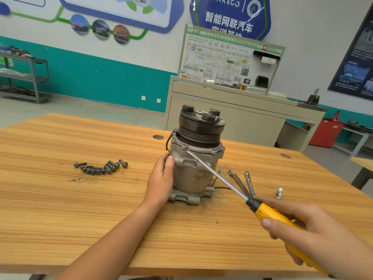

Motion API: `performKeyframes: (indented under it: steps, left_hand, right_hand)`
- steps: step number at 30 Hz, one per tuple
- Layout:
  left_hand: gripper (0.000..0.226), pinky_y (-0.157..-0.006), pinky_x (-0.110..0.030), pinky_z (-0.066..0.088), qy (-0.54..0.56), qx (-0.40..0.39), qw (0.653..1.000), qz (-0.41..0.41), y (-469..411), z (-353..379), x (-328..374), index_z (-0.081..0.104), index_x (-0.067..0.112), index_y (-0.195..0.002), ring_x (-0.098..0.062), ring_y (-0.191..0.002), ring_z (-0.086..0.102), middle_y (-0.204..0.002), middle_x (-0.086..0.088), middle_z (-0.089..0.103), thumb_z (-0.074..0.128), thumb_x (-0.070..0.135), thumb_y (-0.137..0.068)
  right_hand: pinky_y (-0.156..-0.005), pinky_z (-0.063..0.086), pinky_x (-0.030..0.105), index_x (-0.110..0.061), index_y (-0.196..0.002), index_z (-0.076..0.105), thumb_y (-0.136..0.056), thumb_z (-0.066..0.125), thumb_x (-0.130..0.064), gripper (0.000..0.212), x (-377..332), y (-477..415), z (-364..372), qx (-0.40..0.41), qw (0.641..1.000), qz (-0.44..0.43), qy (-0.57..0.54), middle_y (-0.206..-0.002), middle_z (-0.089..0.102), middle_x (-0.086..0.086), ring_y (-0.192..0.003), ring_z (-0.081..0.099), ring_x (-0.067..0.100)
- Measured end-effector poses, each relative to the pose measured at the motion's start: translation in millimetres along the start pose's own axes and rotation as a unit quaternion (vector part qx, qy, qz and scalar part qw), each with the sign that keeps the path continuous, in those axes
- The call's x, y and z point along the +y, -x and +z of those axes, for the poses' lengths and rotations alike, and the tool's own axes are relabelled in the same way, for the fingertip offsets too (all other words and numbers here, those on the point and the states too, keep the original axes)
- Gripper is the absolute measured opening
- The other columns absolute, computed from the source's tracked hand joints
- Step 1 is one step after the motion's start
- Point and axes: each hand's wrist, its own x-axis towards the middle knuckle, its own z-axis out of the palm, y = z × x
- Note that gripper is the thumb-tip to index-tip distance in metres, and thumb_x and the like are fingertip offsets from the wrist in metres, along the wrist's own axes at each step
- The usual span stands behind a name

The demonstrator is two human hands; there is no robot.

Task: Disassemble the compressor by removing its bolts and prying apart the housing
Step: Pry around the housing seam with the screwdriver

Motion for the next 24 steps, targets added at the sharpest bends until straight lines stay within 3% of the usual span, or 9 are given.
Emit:
performKeyframes:
  steps: [2,4,6,9,12,16,18,21,24]
  left_hand:
    - [0.044,-0.080,-0.005,0.026,-0.005,0.006,1.000,0.002,0.8,0.7,0.3,0.047,0.021,-0.134,0.001,-0.115,0.040,-0.120,0.018,0.047,0.031,0.042,-0.099]
    - [0.043,-0.081,-0.007,0.027,-0.003,0.004,1.000,-0.001,1.1,0.2,1.1,0.048,0.022,-0.133,0.001,-0.115,0.040,-0.118,0.018,0.048,0.031,0.042,-0.099]
    - [0.042,-0.083,-0.010,0.030,0.008,0.000,1.000,-0.005,1.9,-0.5,1.7,0.049,0.023,-0.132,0.000,-0.114,0.043,-0.118,0.018,0.050,0.031,0.042,-0.099]
    - [0.042,-0.087,-0.014,0.033,0.018,-0.004,1.000,-0.009,3.2,-0.4,3.0,0.051,0.024,-0.129,-0.001,-0.115,0.045,-0.118,0.017,0.053,0.032,0.043,-0.098]
    - [0.035,-0.079,0.000,0.029,0.020,-0.002,1.000,-0.014,3.3,-1.0,5.1,0.051,0.029,-0.124,0.002,-0.112,0.044,-0.111,0.025,0.052,0.032,0.042,-0.097]
    - [0.039,-0.079,0.001,0.028,0.014,-0.012,1.000,-0.014,2.9,-2.0,5.3,0.052,0.024,-0.125,0.001,-0.114,0.045,-0.116,0.020,0.054,0.031,0.042,-0.098]
    - [0.040,-0.075,0.005,0.027,0.011,-0.013,1.000,-0.018,3.5,-2.2,6.5,0.052,0.024,-0.126,0.005,-0.110,0.045,-0.112,0.024,0.053,0.031,0.042,-0.098]
    - [0.027,-0.068,0.010,0.025,0.015,-0.011,0.999,-0.026,5.1,-1.6,9.1,0.044,0.037,-0.121,0.027,-0.094,0.042,-0.101,0.039,0.042,0.031,0.042,-0.098]
    - [0.024,-0.084,-0.005,0.032,0.031,-0.020,0.999,-0.028,4.6,-0.8,9.2,0.041,0.043,-0.118,0.032,-0.090,0.037,-0.100,0.041,0.040,0.029,0.045,-0.097]
  right_hand:
    - [-0.060,0.037,-0.001,-0.064,-0.098,0.052,-0.075,0.066,-0.040,0.036,13.0,4.6,20.8,0.041,0.998,-0.037,0.044,-0.072,0.050,-0.052,-0.070,0.055,-0.019]
    - [-0.071,0.032,-0.006,-0.061,-0.106,0.046,-0.074,0.070,-0.035,0.048,26.4,8.6,47.9,0.083,0.992,-0.064,0.067,-0.077,0.046,-0.056,-0.085,0.041,-0.035]
    - [-0.072,0.034,-0.004,-0.058,-0.109,0.039,-0.074,0.072,-0.028,0.057,39.2,11.7,72.6,0.116,0.989,-0.069,0.059,-0.072,0.045,-0.056,-0.087,0.041,-0.033]
    - [-0.069,0.034,-0.005,-0.060,-0.097,0.046,-0.074,0.073,-0.028,0.048,42.7,10.9,77.8,0.135,0.988,-0.054,0.047,-0.071,0.038,-0.061,-0.082,0.041,-0.034]
    - [-0.059,0.039,0.001,-0.067,-0.087,0.052,-0.074,0.066,-0.041,0.033,19.1,1.9,41.9,0.086,0.995,-0.040,0.044,-0.068,0.052,-0.049,-0.066,0.052,-0.023]
    - [-0.043,0.041,0.016,-0.066,-0.082,0.053,-0.068,0.055,-0.052,0.020,-9.8,-5.1,17.1,0.038,0.998,-0.021,0.051,-0.063,0.059,-0.026,-0.040,0.049,0.003]
    - [-0.046,0.042,0.014,-0.064,-0.089,0.051,-0.073,0.058,-0.048,0.024,-6.8,-2.7,24.6,0.047,0.998,-0.016,0.049,-0.062,0.059,-0.030,-0.041,0.050,0.001]
    - [-0.057,0.037,0.003,-0.064,-0.094,0.050,-0.075,0.065,-0.043,0.032,7.3,0.8,46.0,0.097,0.993,-0.026,0.058,-0.063,0.054,-0.042,-0.057,0.053,-0.013]
    - [-0.062,0.037,-0.001,-0.064,-0.089,0.047,-0.075,0.068,-0.039,0.036,15.3,1.6,61.0,0.126,0.990,-0.024,0.053,-0.069,0.046,-0.055,-0.070,0.052,-0.021]
